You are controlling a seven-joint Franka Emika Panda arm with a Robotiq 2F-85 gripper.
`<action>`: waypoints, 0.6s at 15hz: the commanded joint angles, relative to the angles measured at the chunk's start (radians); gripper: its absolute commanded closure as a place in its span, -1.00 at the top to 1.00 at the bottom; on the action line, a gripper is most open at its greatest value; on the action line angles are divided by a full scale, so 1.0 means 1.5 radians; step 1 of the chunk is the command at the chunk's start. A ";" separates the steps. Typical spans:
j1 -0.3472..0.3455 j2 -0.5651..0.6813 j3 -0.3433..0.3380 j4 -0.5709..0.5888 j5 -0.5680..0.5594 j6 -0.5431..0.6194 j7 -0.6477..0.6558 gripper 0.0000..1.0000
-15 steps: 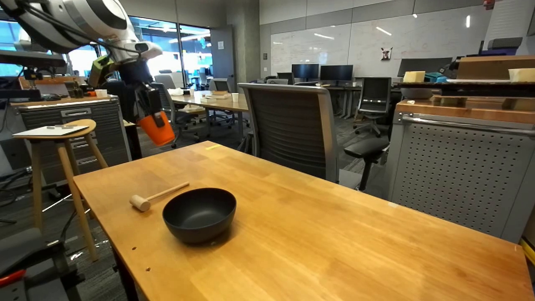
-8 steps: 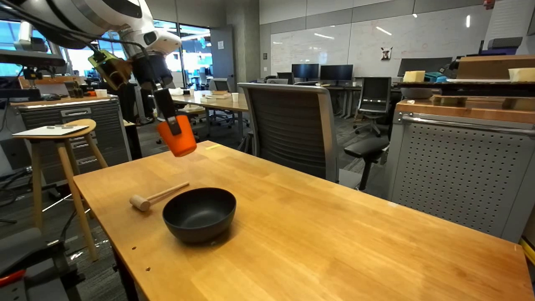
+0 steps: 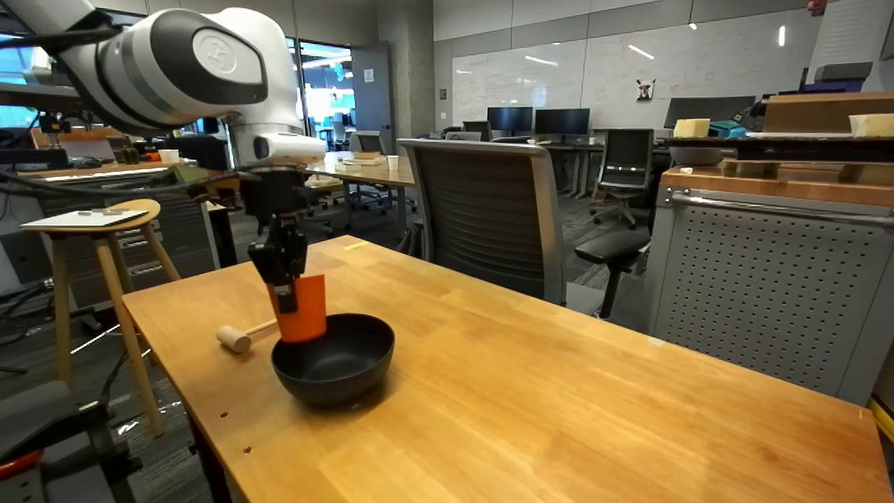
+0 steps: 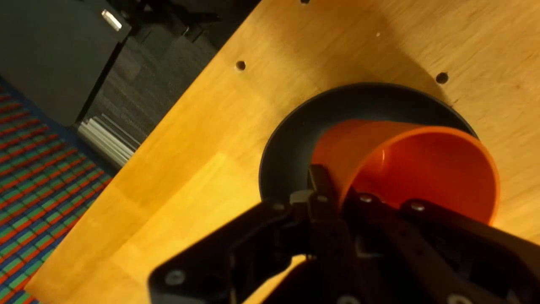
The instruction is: Put the cup in the bowl
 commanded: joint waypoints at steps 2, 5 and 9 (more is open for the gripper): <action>-0.016 0.066 -0.021 -0.018 0.119 0.153 -0.058 -0.98; -0.015 0.123 -0.021 -0.013 0.196 0.234 -0.123 -0.98; -0.021 0.156 -0.003 -0.010 0.329 0.266 -0.254 -0.25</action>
